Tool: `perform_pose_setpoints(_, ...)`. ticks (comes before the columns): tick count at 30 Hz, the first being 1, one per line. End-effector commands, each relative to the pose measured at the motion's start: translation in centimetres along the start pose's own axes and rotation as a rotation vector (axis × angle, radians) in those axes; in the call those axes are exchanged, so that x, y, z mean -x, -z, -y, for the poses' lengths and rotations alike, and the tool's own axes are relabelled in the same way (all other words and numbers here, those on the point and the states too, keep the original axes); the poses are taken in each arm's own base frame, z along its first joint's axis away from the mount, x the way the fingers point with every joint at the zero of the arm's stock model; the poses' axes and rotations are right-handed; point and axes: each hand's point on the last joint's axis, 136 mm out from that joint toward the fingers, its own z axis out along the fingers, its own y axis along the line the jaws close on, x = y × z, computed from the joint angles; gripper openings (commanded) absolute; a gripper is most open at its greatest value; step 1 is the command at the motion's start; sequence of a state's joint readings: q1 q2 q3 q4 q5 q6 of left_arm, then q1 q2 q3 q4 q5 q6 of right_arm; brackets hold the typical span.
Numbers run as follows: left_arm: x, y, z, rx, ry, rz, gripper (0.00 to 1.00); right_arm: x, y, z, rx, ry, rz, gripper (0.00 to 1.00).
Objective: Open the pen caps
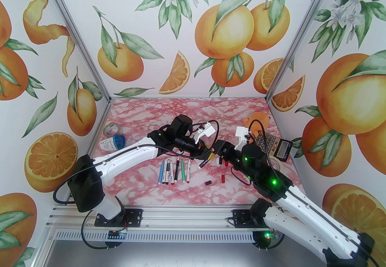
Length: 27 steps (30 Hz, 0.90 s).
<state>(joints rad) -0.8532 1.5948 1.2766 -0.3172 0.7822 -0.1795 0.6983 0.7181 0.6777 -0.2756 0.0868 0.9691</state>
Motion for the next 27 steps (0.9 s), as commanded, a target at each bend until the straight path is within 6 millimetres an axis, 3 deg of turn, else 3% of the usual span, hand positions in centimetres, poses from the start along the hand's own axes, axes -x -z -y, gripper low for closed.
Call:
perform_pose_setpoints(1,0.2,0.2,1.3,-0.037,-0.048,0.012,0.09,0.5,0.3,-0.8,0.034,-0.005,0.01,0.32)
perform_pose_setpoints(20,-0.6,-0.9,1.1,-0.039,-0.044,-0.019,0.09,0.9,1.1,-0.3,0.015,0.005,0.026,0.18)
perform_pose_setpoints(27,-0.7,-1.3,1.4,-0.066,-0.029,-0.019,0.26,0.9,0.9,-0.6,0.032,-0.008,0.027,0.15)
